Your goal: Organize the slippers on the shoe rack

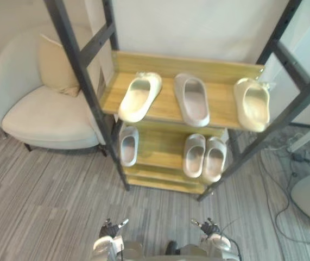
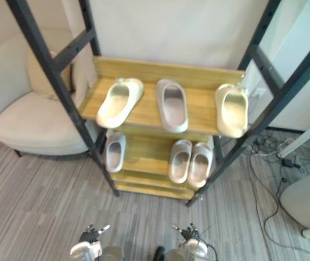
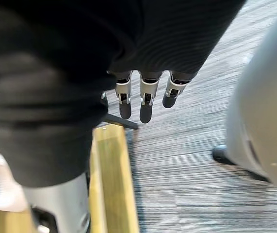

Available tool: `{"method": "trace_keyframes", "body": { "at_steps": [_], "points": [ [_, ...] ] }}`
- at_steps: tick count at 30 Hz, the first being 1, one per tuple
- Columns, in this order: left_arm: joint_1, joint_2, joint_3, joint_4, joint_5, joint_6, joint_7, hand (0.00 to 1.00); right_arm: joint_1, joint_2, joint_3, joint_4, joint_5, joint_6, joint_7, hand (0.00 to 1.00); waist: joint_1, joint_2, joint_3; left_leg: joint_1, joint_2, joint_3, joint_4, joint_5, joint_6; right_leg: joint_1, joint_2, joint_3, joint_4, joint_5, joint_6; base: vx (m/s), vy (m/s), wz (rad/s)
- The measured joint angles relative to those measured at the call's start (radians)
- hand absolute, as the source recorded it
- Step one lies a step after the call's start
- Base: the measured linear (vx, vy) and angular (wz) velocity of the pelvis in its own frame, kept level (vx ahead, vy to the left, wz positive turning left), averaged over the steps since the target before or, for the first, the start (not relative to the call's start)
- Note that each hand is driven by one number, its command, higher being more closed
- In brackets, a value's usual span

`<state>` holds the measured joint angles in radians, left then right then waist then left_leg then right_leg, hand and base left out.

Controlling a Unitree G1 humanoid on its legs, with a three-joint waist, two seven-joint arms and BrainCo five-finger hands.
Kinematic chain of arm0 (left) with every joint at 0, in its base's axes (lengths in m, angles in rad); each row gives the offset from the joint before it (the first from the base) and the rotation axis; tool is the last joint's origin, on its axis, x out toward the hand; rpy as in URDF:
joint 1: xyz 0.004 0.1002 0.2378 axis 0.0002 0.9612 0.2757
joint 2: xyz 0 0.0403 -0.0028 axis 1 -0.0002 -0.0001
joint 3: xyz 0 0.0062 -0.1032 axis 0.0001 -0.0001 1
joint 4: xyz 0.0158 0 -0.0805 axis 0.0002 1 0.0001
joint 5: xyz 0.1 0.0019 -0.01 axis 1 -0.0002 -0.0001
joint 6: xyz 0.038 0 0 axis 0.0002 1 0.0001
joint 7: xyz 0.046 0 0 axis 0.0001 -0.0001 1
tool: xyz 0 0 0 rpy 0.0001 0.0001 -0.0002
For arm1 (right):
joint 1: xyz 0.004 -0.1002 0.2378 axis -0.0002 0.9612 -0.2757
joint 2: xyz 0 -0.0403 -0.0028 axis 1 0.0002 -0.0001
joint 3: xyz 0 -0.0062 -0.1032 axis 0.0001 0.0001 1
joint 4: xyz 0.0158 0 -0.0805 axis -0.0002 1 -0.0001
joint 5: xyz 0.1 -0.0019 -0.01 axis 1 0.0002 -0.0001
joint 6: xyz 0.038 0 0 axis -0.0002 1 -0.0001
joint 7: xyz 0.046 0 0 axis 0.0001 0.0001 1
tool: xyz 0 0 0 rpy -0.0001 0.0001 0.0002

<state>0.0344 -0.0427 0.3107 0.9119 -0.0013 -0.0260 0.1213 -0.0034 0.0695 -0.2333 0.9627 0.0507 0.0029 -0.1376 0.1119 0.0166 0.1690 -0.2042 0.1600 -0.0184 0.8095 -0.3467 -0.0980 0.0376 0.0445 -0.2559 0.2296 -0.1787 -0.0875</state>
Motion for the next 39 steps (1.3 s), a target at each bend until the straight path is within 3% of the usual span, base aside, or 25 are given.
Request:
{"method": "trace_keyframes", "body": {
  "at_steps": [3, 4, 11, 18, 24, 27, 34, 39],
  "points": [
    [0.007, -0.004, -0.029, 0.004, -0.001, 0.001, 0.002, 0.0, 0.012, -0.004, 0.0, -0.001, 0.0, 0.004, 0.0, 0.0, 0.0, 0.018, -0.008, 0.007, -0.022, -0.008, -0.276, 0.069, 0.02, 0.015, 0.002, 0.021, -0.001, -0.019, 0.031, 0.17, 0.102, -0.27],
    [0.012, 0.012, -0.035, 0.005, 0.0, -0.001, 0.003, 0.0, 0.013, -0.004, 0.007, 0.009, 0.0, 0.008, 0.003, 0.0, 0.001, -0.004, -0.019, 0.05, -0.055, 0.013, -0.343, 0.096, 0.026, 0.019, -0.026, 0.058, 0.011, -0.036, 0.055, 0.16, 0.11, -0.26],
    [0.009, 0.036, -0.036, 0.046, 0.0, -0.001, 0.003, 0.0, 0.044, -0.001, -0.006, 0.008, -0.008, 0.006, 0.001, 0.0, -0.003, -0.038, -0.05, 0.126, -0.122, 0.064, -0.466, 0.122, 0.062, 0.057, -0.089, 0.099, -0.049, -0.021, 0.108, 0.17, 0.099, -0.12],
    [0.023, 0.042, -0.072, 0.078, 0.003, 0.0, 0.003, 0.0, 0.052, -0.011, -0.038, 0.02, -0.01, 0.005, -0.001, 0.0, -0.004, -0.028, -0.07, 0.209, -0.146, 0.061, -0.641, 0.213, 0.083, 0.088, -0.098, 0.127, -0.132, 0.065, 0.112, 0.04, 0.038, 0.0],
    [0.023, 0.055, -0.096, 0.084, 0.018, 0.0, 0.002, 0.0, 0.053, -0.034, -0.037, 0.037, -0.011, -0.001, -0.003, 0.0, -0.008, -0.036, -0.067, 0.264, -0.175, 0.061, -0.758, 0.285, 0.095, 0.085, -0.118, 0.145, -0.135, 0.067, 0.112, -0.1, 0.028, -0.04],
    [0.026, 0.065, -0.105, 0.087, 0.02, 0.001, 0.003, 0.0, 0.06, -0.051, -0.031, 0.028, -0.011, -0.003, -0.018, 0.0, -0.017, -0.04, -0.068, 0.303, -0.192, 0.066, -0.871, 0.348, 0.092, 0.075, -0.133, 0.168, -0.152, 0.065, 0.132, -0.18, 0.025, -0.06],
    [0.055, 0.07, -0.114, 0.063, 0.02, 0.001, 0.003, 0.0, 0.148, -0.096, 0.011, -0.285, -0.012, 0.003, -0.036, 0.0, -0.052, -0.038, -0.069, 0.312, -0.201, 0.065, -0.918, 0.37, 0.094, 0.049, -0.132, 0.212, -0.147, 0.055, 0.146, -0.1, 0.037, -0.09],
    [0.079, 0.071, -0.135, 0.022, 0.031, 0.0, 0.001, 0.0, 0.25, -0.128, 0.007, -0.727, -0.061, -0.01, -0.038, 0.0, -0.059, -0.042, -0.075, 0.31, -0.203, 0.091, -0.913, 0.365, 0.1, 0.031, -0.127, 0.253, -0.143, 0.059, 0.151, 0.03, 0.025, -0.17]
  ]
}}
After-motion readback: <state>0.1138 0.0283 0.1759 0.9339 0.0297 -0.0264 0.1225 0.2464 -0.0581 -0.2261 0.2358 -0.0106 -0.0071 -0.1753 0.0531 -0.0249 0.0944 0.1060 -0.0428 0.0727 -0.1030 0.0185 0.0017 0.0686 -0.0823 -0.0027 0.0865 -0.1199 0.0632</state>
